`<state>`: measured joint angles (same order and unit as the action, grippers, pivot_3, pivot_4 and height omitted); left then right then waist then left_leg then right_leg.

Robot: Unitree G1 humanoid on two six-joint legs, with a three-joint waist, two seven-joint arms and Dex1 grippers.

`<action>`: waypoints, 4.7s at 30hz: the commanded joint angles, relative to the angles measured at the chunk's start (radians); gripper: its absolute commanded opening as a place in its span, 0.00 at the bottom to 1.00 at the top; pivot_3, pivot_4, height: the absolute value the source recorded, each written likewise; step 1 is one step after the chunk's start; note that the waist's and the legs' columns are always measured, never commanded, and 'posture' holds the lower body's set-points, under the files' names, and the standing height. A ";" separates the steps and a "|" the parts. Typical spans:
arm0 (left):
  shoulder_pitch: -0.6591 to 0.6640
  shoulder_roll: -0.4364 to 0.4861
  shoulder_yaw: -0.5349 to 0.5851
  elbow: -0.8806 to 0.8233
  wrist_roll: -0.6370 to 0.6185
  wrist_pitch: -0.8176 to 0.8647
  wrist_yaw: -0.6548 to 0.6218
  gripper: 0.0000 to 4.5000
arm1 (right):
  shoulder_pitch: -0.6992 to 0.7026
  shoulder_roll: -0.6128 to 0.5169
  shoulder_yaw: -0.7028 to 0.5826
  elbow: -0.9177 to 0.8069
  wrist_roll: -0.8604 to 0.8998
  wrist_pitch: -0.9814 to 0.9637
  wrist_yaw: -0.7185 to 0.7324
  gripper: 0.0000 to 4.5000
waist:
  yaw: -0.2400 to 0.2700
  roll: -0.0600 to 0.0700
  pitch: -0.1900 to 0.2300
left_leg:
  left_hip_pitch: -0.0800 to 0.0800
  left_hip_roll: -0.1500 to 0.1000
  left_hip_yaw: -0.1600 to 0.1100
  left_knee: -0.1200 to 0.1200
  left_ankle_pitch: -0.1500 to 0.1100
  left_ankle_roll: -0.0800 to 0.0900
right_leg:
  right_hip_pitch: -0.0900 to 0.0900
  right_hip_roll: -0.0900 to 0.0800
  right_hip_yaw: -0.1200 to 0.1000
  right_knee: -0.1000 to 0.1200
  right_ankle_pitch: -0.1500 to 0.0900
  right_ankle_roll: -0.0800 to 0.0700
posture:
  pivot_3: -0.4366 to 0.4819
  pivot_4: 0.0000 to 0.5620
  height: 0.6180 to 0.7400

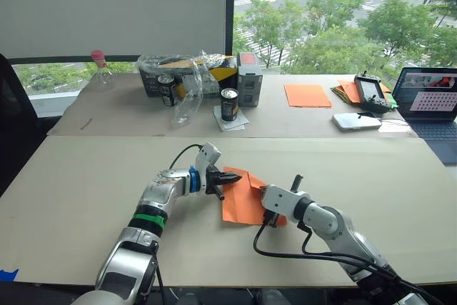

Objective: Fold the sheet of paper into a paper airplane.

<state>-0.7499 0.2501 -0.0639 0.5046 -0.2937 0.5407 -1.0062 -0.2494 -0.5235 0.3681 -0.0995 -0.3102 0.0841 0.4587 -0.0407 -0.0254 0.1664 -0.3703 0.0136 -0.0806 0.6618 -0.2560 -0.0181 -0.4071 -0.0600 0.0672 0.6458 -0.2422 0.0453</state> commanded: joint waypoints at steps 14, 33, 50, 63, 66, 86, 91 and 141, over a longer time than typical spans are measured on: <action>-0.080 -0.087 -0.182 0.123 0.224 -0.207 0.142 0.00 | 0.029 0.025 0.018 -0.028 -0.016 -0.048 0.068 0.01 | -0.002 0.000 0.000 | 0.000 0.000 0.000 0.000 0.000 0.000 | 0.000 0.000 0.000 0.000 0.000 0.000 | 0.48 0.27 0.84; -0.028 -0.058 -0.259 0.110 0.323 -0.244 0.124 0.00 | 0.111 -0.033 -0.129 -0.262 0.085 0.017 0.170 0.51 | 0.000 0.000 0.000 | 0.000 0.000 0.000 0.000 0.000 0.000 | 0.001 0.000 0.000 -0.001 0.000 0.000 | 0.48 0.27 0.84; -0.014 -0.037 -0.181 0.056 0.271 -0.194 0.132 0.00 | 0.117 0.005 -0.119 -0.306 0.126 0.130 0.188 0.51 | -0.003 0.000 0.000 | 0.001 0.000 0.000 0.000 0.000 0.000 | 0.001 0.000 0.001 0.000 0.000 0.001 | 0.48 0.27 0.84; 0.002 -0.033 -0.191 0.027 0.267 -0.181 0.123 0.00 | 0.134 0.022 -0.117 -0.372 0.144 0.204 0.174 0.51 | -0.002 0.000 0.000 | 0.001 0.000 0.000 0.000 0.000 0.000 | 0.001 0.000 0.001 0.000 0.000 0.001 | 0.48 0.27 0.84; 0.004 -0.032 -0.192 0.020 0.266 -0.177 0.120 0.00 | 0.128 0.029 -0.119 -0.350 0.123 0.207 0.146 0.45 | -0.002 0.000 0.000 | 0.001 0.000 0.000 0.000 0.000 0.000 | 0.001 0.000 0.001 0.000 0.000 0.001 | 0.48 0.27 0.84; 0.014 0.066 -0.096 -0.345 0.052 0.019 0.021 0.00 | 0.122 -0.003 -0.028 -0.213 0.015 0.055 0.126 0.01 | 0.001 0.000 0.000 | 0.000 0.000 0.000 0.000 0.000 0.000 | 0.000 0.000 0.001 0.000 0.000 0.001 | 0.48 0.27 0.84; 0.011 0.065 -0.231 -0.388 0.144 -0.005 0.037 0.00 | 0.120 -0.005 -0.026 -0.200 -0.001 0.036 0.132 0.01 | 0.001 0.000 0.000 | 0.000 0.000 0.000 0.000 0.000 0.000 | 0.000 0.000 0.001 0.000 0.000 0.001 | 0.48 0.27 0.84; 0.182 0.082 -0.329 -0.339 0.306 0.045 0.159 0.00 | 0.166 0.257 -0.175 -0.174 0.250 0.308 0.018 0.00 | -0.004 0.000 -0.002 | 0.003 0.001 0.000 0.000 0.000 0.000 | 0.002 0.001 0.001 0.002 0.000 0.000 | 0.48 0.27 0.84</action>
<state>-0.5971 0.3087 -0.3866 0.1356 -0.0067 0.5454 -0.8614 -0.0695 -0.2680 0.1934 -0.2678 -0.0585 0.3714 0.4890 -0.0443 -0.0251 0.1643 -0.3671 0.0143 -0.0802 0.6618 -0.2560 -0.0181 -0.4047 -0.0593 0.0683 0.6474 -0.2424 0.0453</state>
